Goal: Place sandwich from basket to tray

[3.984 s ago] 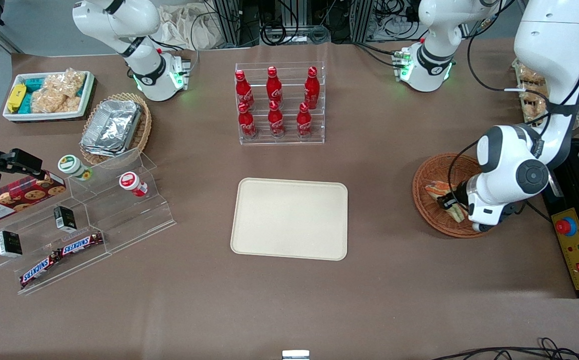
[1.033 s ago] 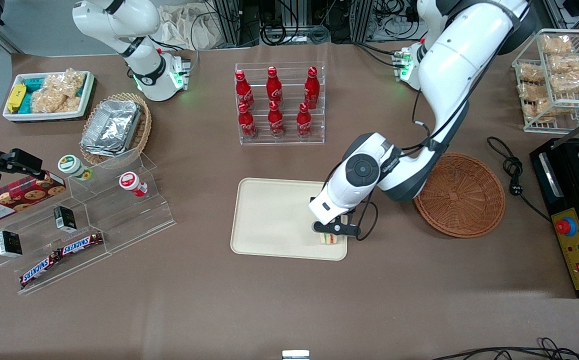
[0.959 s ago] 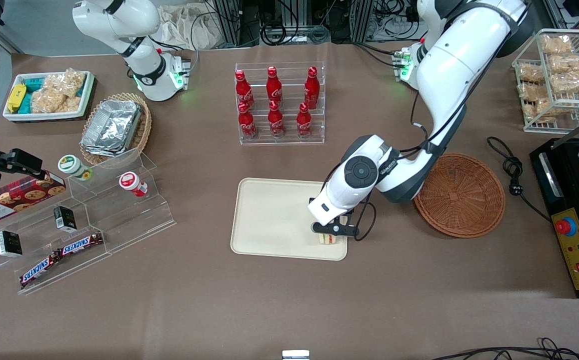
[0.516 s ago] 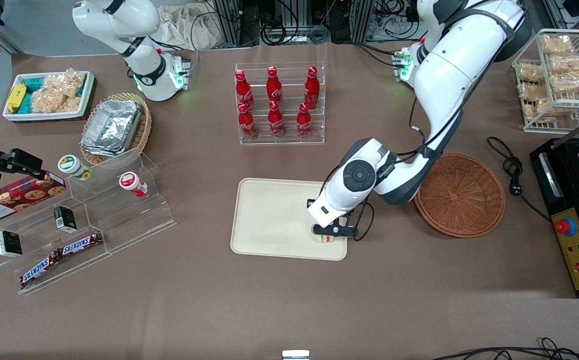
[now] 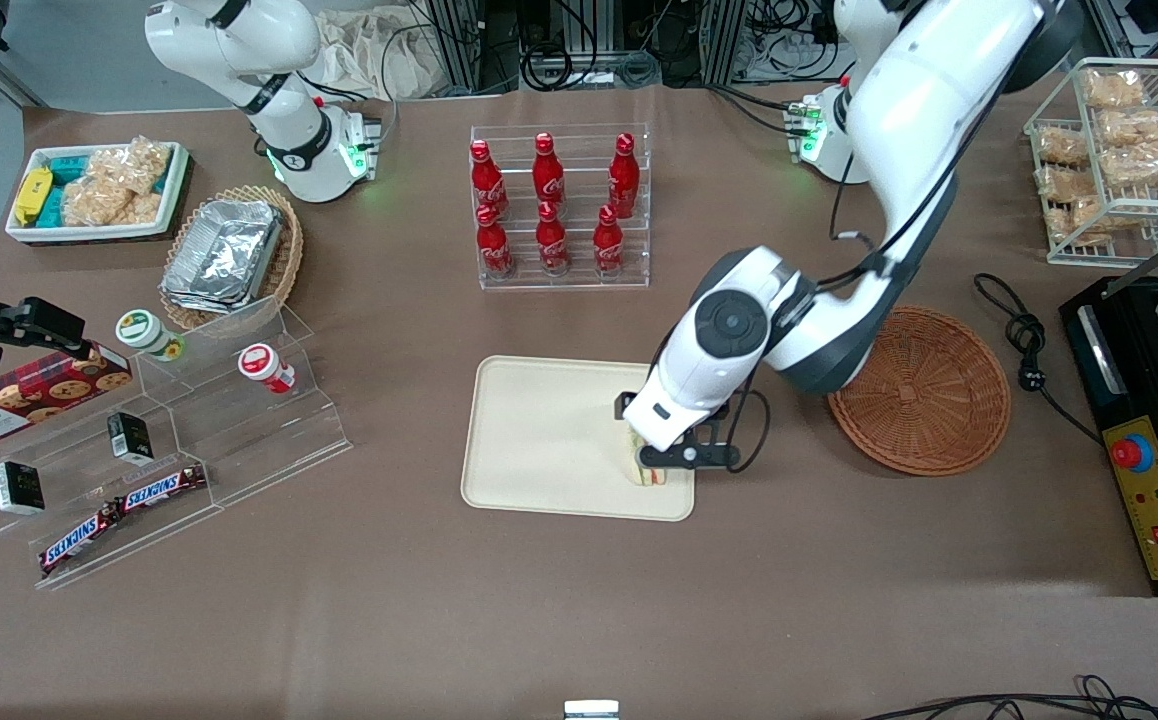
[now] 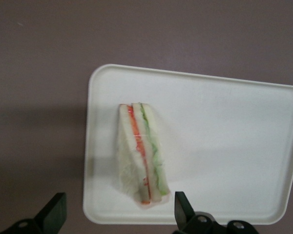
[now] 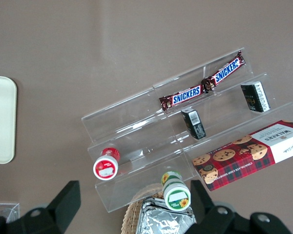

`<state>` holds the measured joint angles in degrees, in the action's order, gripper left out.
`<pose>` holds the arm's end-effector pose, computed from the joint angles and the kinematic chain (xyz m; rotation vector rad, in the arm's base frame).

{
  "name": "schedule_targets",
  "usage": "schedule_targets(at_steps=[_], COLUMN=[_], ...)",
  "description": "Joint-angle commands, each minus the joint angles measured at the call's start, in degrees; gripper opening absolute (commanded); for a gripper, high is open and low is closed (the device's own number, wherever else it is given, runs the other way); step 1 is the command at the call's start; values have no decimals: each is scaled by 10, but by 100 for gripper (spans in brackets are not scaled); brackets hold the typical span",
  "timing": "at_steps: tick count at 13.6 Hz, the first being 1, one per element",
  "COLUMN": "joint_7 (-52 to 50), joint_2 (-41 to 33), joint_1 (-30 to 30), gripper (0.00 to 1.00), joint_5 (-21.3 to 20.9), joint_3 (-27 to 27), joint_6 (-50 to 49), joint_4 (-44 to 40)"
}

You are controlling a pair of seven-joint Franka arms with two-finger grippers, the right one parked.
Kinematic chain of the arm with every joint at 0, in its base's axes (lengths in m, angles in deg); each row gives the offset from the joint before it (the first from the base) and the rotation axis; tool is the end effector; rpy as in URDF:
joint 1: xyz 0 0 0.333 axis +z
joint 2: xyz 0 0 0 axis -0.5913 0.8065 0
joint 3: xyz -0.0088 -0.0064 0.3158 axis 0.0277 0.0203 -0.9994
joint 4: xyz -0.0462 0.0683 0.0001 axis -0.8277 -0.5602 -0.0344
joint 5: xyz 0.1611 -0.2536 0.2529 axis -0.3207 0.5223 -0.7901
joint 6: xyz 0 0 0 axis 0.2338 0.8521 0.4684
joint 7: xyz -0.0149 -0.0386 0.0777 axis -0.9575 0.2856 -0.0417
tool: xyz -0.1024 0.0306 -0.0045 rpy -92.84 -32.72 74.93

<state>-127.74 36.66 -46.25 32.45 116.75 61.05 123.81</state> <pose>0.5955 -0.3868 0.3548 3.0337 0.0480 0.0506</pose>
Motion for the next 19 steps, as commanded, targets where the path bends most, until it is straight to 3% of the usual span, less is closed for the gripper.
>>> schedule_targets(at_steps=[1,5,9,13,16,19], joint_7=[3,90,252,385,384,384], joint_2=[-71,-163,-231,-272,-280,-275], joint_1=[34,79,179,264,336,345], gripper=[99,99,99,99,99,99], joint_5=[-1,7,86,83,83,74], joint_3=[1,2,1,-3,-3,-3], joint_6=[-59,-167,-253,-291,-290,-307], joint_4=[13,16,14,13,14,4])
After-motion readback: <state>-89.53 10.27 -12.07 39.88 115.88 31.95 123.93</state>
